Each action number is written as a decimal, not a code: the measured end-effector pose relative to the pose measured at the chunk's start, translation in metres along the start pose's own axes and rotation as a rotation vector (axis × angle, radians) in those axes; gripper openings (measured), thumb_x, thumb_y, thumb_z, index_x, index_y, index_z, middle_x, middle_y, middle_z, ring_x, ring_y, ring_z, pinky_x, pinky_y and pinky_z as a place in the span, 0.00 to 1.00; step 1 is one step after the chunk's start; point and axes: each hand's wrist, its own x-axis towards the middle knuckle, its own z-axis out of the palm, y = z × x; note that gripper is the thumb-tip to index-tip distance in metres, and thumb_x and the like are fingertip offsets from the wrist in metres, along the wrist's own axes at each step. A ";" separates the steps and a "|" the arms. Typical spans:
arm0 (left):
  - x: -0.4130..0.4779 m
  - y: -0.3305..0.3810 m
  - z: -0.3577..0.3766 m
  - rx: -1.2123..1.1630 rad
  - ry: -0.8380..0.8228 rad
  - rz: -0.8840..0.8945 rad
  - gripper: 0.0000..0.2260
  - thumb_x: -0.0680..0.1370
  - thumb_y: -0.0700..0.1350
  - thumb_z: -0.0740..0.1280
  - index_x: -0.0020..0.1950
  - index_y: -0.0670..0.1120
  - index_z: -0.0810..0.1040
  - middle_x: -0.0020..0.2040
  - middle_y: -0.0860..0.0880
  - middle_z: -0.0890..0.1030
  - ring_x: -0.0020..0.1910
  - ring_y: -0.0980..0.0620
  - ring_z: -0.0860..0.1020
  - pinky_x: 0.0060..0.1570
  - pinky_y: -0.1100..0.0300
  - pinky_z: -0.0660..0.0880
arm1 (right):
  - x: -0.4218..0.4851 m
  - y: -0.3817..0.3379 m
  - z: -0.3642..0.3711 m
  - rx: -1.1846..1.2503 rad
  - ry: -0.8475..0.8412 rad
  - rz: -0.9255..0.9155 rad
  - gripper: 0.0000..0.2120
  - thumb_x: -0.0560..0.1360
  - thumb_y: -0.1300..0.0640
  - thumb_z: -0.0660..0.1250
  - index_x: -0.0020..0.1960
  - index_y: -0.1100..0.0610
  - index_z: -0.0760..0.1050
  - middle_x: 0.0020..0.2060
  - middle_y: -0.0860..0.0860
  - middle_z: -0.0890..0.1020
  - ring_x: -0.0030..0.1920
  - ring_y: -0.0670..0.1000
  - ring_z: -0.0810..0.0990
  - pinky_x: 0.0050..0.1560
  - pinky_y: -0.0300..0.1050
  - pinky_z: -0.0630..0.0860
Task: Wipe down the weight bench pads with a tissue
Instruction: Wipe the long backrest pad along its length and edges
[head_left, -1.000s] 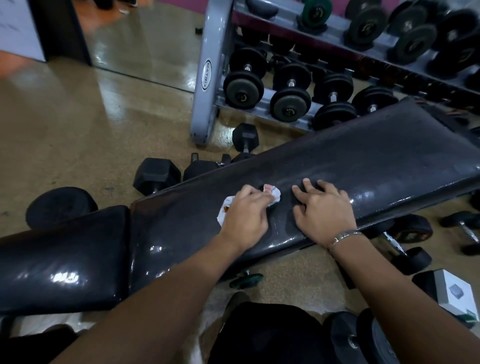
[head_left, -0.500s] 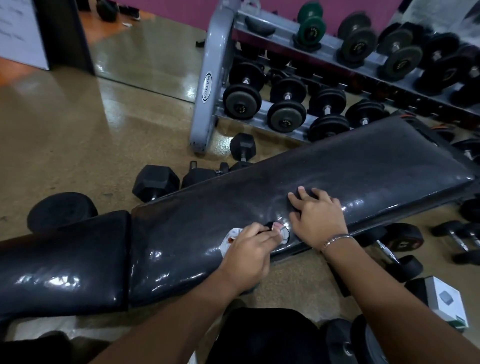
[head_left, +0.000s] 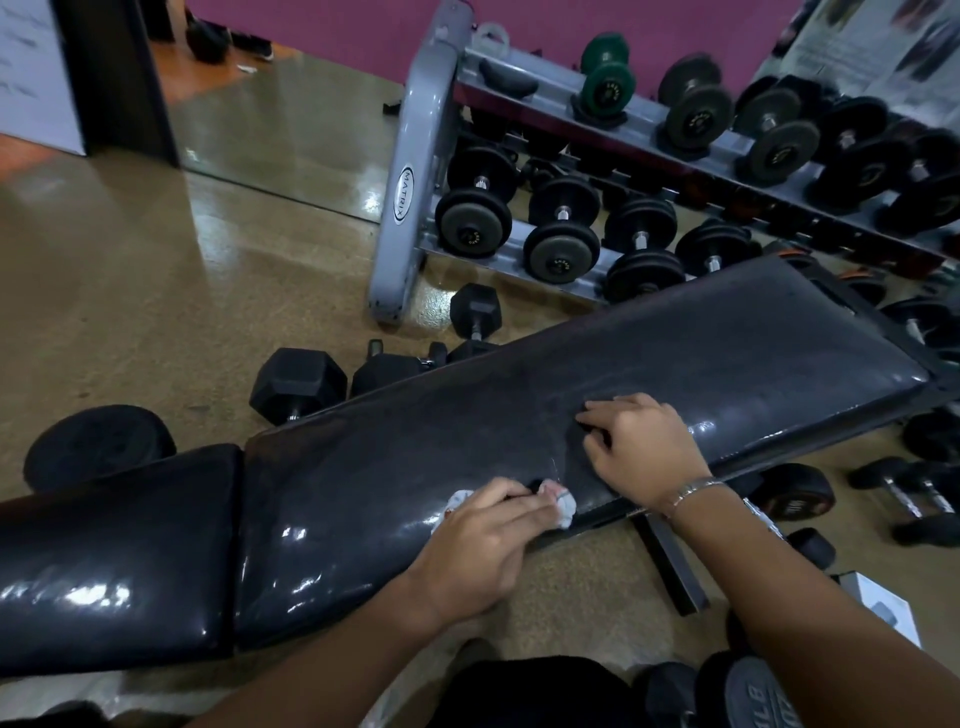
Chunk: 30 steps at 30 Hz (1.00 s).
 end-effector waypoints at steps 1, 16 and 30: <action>0.007 -0.003 -0.003 -0.030 0.032 -0.046 0.17 0.78 0.32 0.65 0.64 0.47 0.81 0.63 0.55 0.81 0.56 0.49 0.77 0.52 0.50 0.78 | 0.001 0.005 0.000 0.024 0.047 -0.019 0.15 0.74 0.53 0.62 0.59 0.48 0.80 0.58 0.45 0.82 0.60 0.53 0.76 0.58 0.50 0.73; 0.159 -0.114 0.014 0.108 0.029 -0.469 0.13 0.80 0.36 0.64 0.60 0.44 0.83 0.60 0.48 0.84 0.60 0.46 0.77 0.59 0.48 0.77 | -0.002 0.034 0.022 -0.023 0.229 -0.088 0.15 0.73 0.46 0.61 0.55 0.46 0.81 0.49 0.45 0.78 0.49 0.52 0.77 0.50 0.50 0.72; 0.132 -0.092 0.028 0.086 0.070 -0.497 0.13 0.80 0.34 0.62 0.60 0.40 0.83 0.53 0.46 0.85 0.55 0.44 0.76 0.63 0.53 0.72 | -0.002 0.031 0.023 0.014 0.238 -0.052 0.16 0.72 0.47 0.61 0.55 0.46 0.82 0.50 0.45 0.79 0.49 0.53 0.78 0.49 0.51 0.72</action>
